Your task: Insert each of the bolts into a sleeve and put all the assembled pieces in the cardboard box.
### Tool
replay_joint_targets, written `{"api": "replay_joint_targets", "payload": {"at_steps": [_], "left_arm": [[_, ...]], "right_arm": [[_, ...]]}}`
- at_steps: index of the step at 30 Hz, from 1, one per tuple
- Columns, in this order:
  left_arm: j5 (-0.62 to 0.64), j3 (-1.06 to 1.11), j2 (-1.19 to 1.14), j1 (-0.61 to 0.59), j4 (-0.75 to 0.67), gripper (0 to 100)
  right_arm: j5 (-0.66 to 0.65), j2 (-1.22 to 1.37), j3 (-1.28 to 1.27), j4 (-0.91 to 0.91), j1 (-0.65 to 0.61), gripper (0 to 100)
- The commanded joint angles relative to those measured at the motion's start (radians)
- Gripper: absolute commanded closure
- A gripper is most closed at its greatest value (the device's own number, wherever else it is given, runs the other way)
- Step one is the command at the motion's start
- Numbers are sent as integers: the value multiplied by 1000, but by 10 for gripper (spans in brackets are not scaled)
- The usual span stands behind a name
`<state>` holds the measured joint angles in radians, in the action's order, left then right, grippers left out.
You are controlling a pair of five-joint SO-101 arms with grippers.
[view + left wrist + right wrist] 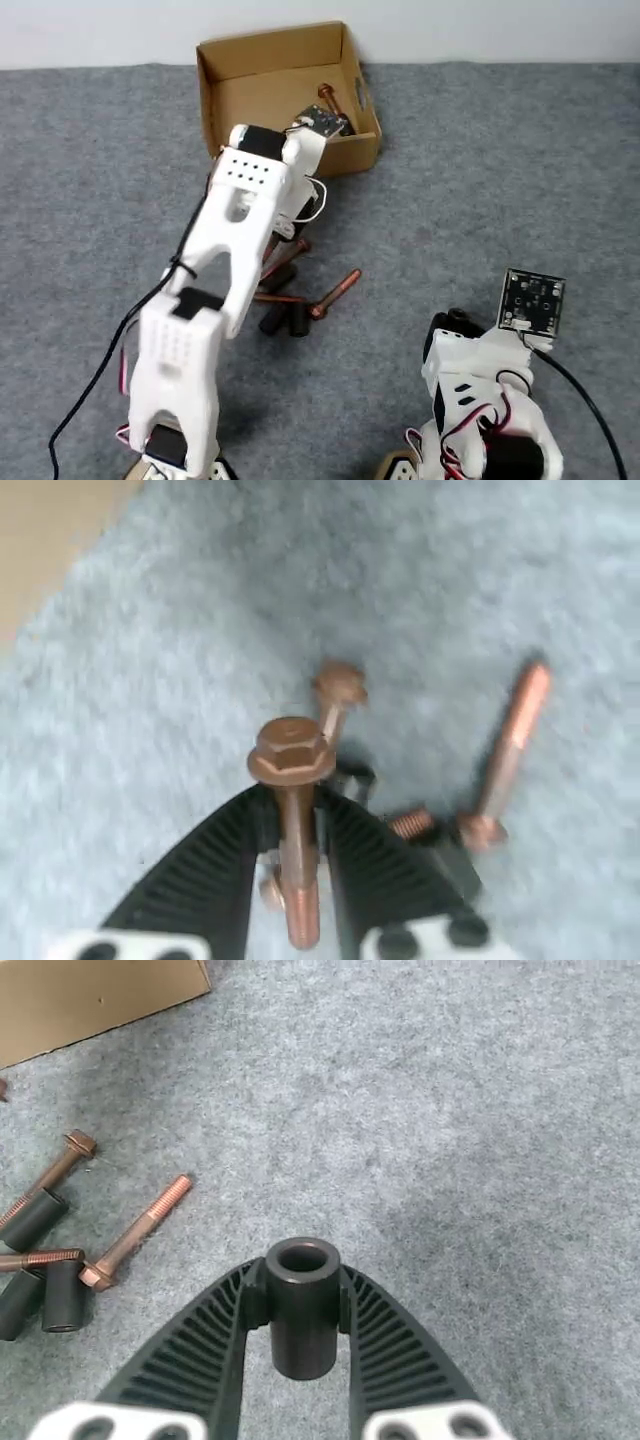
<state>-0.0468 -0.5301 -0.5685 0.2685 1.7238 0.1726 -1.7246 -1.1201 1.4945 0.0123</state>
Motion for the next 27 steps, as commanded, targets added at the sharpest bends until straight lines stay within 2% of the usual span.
{"api": "replay_joint_targets", "payload": {"at_steps": [1,6,16,27], "left_arm": [[63,137,281,3,28,996],[107,308,563,9,-23,996],[249,653,1086,5,-219,996],[336,1214,1617,11,-517,995]], "right_arm": [[3,-1,38,1,2,991],[0,-2,38,1,-22,991],[2,-2,6,-39,-259,991],[0,-2,-64,-216,-538,991]]}}
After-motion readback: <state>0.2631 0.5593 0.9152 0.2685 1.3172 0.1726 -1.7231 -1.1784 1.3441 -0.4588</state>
